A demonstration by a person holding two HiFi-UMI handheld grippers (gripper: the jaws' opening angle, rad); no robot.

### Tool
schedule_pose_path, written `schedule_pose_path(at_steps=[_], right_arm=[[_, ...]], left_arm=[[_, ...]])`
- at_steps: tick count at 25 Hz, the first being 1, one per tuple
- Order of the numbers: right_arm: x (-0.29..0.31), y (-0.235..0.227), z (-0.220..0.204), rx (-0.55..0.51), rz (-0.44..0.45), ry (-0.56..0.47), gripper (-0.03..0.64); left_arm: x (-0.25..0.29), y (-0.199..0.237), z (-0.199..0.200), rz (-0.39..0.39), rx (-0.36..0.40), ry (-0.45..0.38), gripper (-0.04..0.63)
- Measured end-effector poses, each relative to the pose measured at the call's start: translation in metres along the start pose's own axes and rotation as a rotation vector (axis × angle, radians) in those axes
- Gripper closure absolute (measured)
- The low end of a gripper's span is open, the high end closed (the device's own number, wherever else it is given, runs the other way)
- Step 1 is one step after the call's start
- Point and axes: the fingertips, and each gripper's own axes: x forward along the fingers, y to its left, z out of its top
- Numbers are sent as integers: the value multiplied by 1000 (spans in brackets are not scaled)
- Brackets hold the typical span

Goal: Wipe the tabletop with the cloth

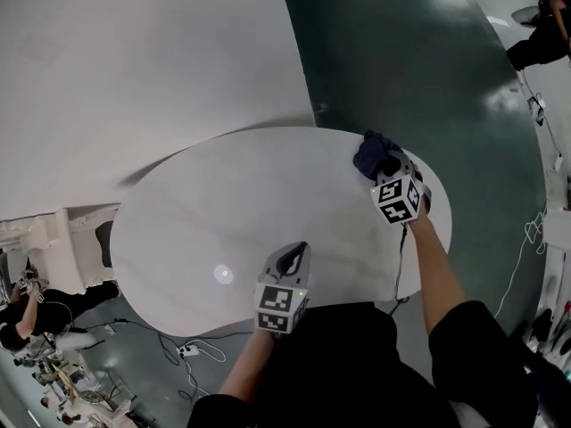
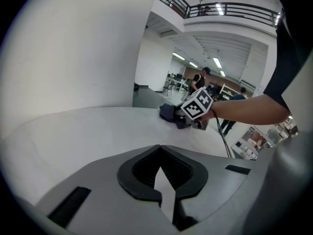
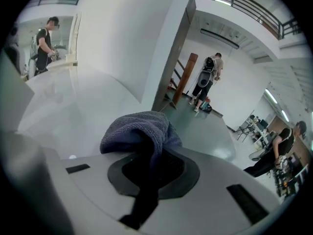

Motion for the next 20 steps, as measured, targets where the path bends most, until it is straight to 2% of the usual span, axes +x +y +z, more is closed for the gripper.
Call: schedule_pose_path(at_steps=[3, 6, 12, 20], right_arm=[[-9, 21, 1, 29, 64, -1, 600], [-19, 49, 0, 22, 90, 6, 600], [-44, 108, -4, 6, 81, 41, 600], [-85, 173, -19, 43, 73, 64, 600]], left_arm=[[-5, -2, -4, -9, 2, -6, 588], [-14, -4, -17, -31, 28, -2, 588], [-44, 8, -36, -62, 43, -16, 588], [-79, 10, -63, -107, 66, -41, 588]])
